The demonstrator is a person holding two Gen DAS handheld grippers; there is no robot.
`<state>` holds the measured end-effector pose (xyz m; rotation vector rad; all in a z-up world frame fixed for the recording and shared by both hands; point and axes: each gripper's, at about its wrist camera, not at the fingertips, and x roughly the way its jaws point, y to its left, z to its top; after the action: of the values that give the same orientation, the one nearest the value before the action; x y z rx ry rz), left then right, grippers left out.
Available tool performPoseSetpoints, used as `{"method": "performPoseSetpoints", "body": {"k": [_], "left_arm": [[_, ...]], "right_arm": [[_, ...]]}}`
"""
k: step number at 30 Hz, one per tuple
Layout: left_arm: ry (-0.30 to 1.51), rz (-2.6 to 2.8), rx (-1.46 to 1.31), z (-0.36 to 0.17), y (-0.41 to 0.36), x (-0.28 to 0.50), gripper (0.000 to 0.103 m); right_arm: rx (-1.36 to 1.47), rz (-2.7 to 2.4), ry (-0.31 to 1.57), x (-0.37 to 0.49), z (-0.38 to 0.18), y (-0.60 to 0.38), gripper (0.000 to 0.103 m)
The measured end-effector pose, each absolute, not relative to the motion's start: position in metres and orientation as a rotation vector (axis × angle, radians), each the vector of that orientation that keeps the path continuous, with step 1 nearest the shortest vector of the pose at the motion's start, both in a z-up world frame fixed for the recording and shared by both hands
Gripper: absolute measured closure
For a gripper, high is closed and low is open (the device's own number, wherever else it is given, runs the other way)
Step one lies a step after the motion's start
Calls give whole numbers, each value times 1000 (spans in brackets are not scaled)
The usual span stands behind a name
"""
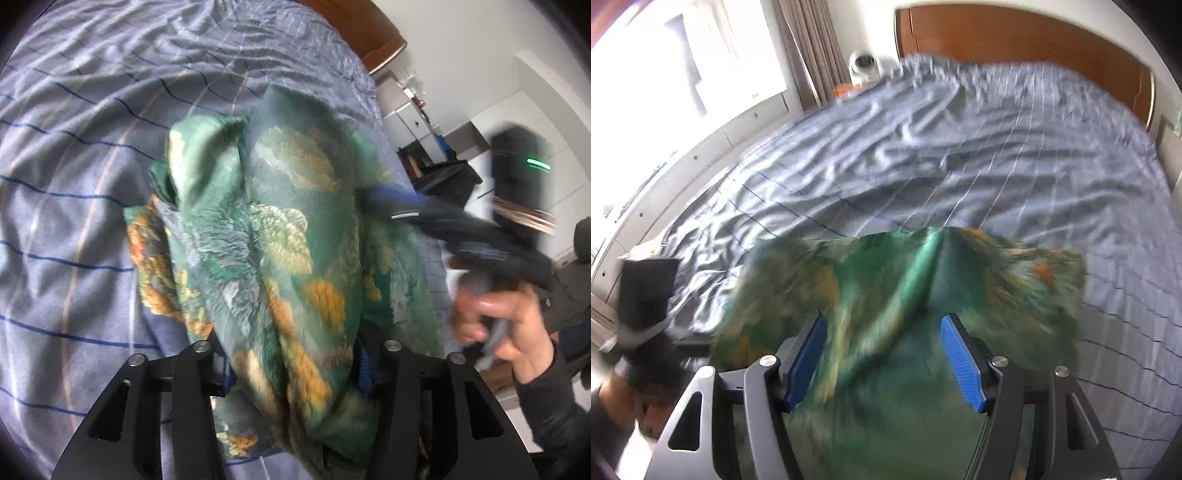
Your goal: Fold large clothes
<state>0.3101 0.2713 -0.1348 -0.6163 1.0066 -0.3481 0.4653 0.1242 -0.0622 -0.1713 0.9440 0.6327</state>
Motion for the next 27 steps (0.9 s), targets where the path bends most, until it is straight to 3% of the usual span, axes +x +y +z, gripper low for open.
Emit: {"method": "performPoseSetpoints", "body": {"k": [4,8,15,22,27], "left_arm": [[1032,-324,-613,-141,281,312,51],[1023,-334,-608,-143,284,314,51],[1020,-349,-599,-149,286,313,52],[1078,-265,-539,-164,281,319,59],[1078,-262,-567,-168,281,323,57]], "right_arm": [[-221,565,1067,491,-110,149,35],[-233,578,989,472,-91,142,35],[-267,743,830,366,-57,114,36],[-330,720,892,346,-127,142,33],[-331,714,860,347,-134,141,33]]}}
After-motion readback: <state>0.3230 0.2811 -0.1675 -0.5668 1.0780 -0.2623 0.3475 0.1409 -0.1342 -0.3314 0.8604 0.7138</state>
